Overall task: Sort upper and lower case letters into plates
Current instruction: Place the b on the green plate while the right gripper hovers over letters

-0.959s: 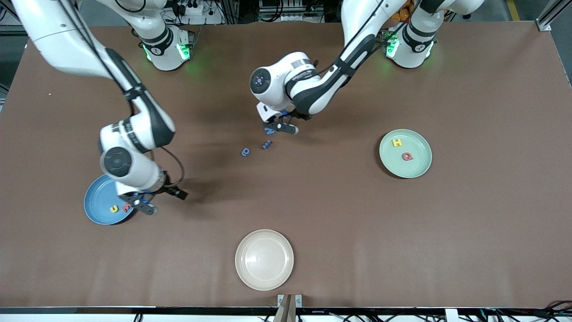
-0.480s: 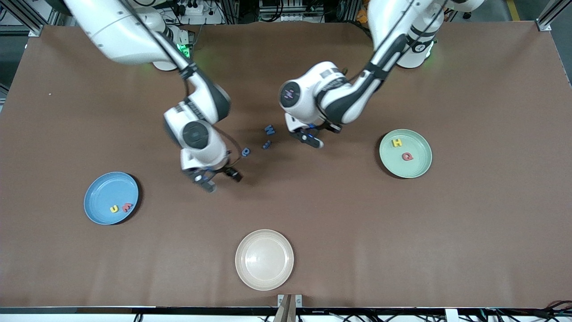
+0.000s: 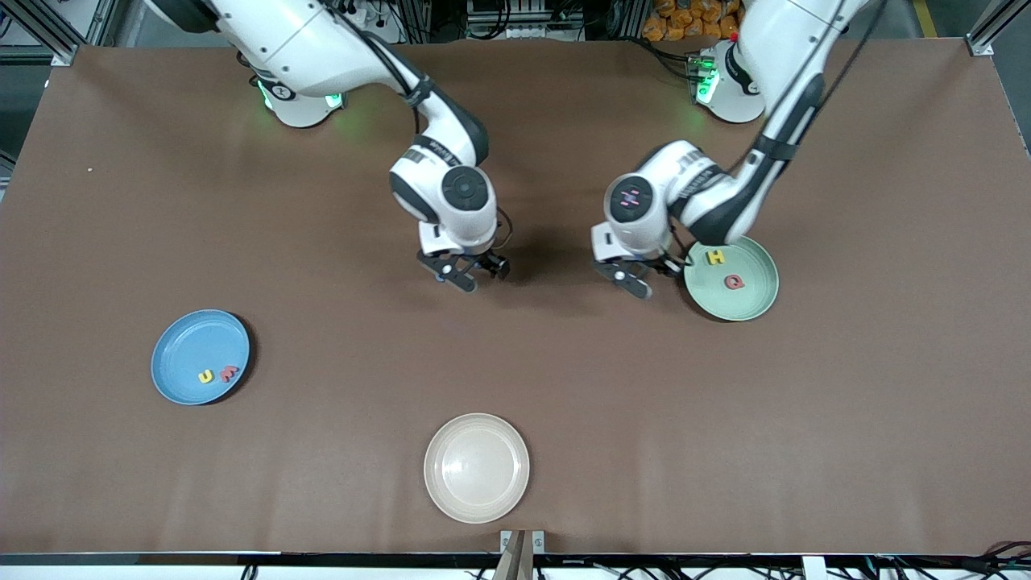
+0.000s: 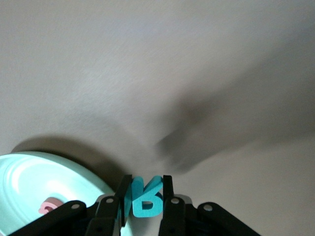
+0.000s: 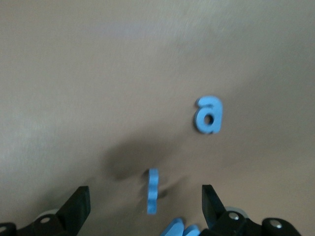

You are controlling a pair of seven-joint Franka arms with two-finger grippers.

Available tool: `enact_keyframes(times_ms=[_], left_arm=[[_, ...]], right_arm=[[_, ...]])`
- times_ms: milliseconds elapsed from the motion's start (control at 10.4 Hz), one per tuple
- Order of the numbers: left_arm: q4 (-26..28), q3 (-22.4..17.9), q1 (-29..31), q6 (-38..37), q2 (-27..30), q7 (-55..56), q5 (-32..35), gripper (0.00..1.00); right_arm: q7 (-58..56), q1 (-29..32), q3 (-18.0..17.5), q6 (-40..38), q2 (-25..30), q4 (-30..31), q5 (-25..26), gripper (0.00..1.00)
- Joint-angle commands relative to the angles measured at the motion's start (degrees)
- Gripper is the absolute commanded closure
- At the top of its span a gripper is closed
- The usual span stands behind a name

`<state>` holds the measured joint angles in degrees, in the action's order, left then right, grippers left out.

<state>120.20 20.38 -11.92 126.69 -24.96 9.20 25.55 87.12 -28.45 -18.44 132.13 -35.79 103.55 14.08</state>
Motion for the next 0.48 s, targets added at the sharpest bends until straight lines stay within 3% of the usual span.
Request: enact_keyframes(times_ms=[0, 384], left_arm=[[2.93, 0.98, 3.99, 1.28, 3.34, -3.22, 0.99, 0.96], [3.90, 1.07, 7.51, 1.19, 2.90, -4.44, 0.64, 0.96]], right_arm=[[1.29, -2.48, 1.74, 1.54, -0.59, 0.16, -0.54, 0.00], [3.75, -0.21, 1.65, 7.41, -0.33, 3.22, -0.19, 0.00]])
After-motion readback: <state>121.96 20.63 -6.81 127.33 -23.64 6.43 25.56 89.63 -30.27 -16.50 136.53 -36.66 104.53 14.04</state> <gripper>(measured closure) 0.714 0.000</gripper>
